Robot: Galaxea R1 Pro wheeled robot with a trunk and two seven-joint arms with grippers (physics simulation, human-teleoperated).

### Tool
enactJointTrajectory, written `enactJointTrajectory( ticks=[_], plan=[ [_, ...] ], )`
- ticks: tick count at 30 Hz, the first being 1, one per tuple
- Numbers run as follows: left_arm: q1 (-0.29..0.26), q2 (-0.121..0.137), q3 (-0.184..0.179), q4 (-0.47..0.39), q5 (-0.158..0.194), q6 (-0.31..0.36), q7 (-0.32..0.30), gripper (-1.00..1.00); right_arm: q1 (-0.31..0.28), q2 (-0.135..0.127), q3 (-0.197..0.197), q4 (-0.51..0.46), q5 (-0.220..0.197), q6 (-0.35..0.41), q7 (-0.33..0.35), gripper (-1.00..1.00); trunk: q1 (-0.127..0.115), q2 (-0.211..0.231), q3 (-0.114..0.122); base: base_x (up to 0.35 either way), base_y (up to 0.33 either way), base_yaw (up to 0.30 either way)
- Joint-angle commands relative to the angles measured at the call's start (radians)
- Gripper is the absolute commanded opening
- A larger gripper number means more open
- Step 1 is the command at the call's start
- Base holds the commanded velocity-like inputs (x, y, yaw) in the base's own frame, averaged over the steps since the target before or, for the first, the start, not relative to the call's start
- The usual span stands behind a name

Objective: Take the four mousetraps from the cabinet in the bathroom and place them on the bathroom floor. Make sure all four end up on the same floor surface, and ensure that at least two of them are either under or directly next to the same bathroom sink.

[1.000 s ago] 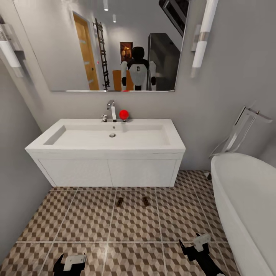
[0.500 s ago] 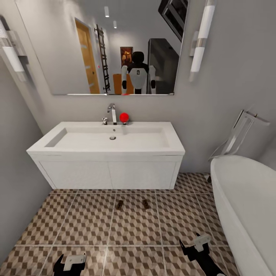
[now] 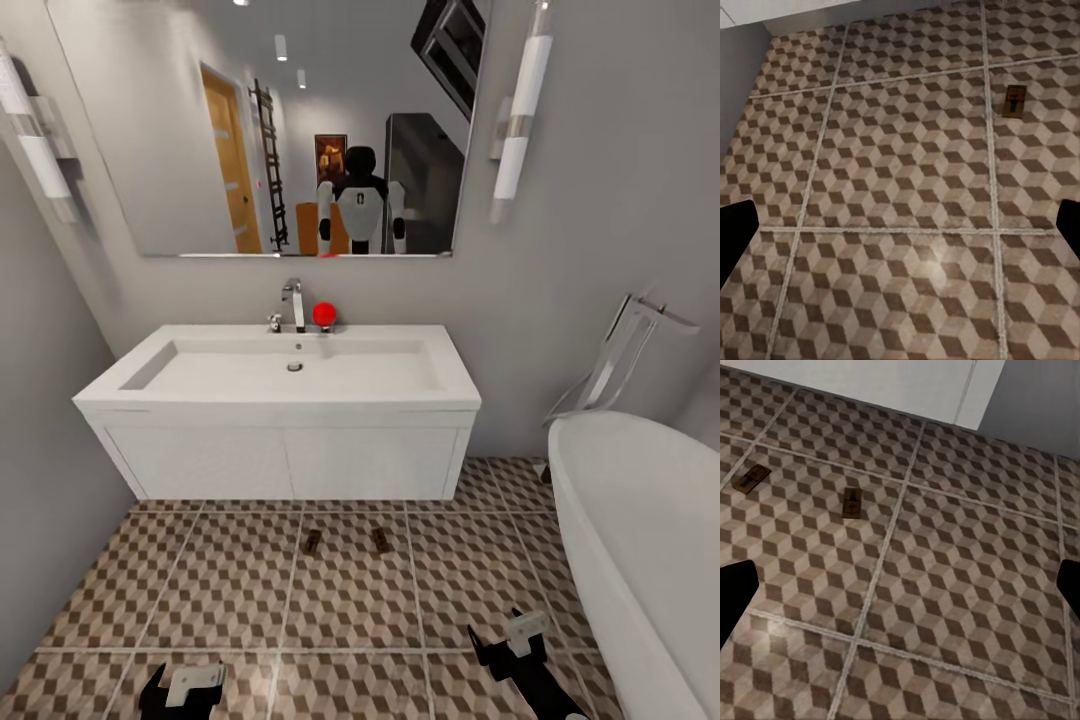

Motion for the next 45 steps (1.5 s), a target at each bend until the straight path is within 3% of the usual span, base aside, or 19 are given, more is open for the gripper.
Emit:
enactJointTrajectory(
  ticks=[1, 45],
  plan=[
    [-0.001, -0.001, -0.009, 0.003, 0.003, -0.004, 0.004, 1.00, -0.001, 0.000, 0.007, 0.001, -0.003, -0.003, 0.000, 1.00, 0.000, -0.001, 0.001, 0.000, 0.000, 0.000],
    [-0.001, -0.001, -0.009, 0.003, 0.003, -0.002, 0.004, 1.00, -0.001, 0.000, 0.007, 0.001, -0.003, -0.003, 0.000, 1.00, 0.000, -0.001, 0.072, 0.000, 0.000, 0.000]
  ],
)
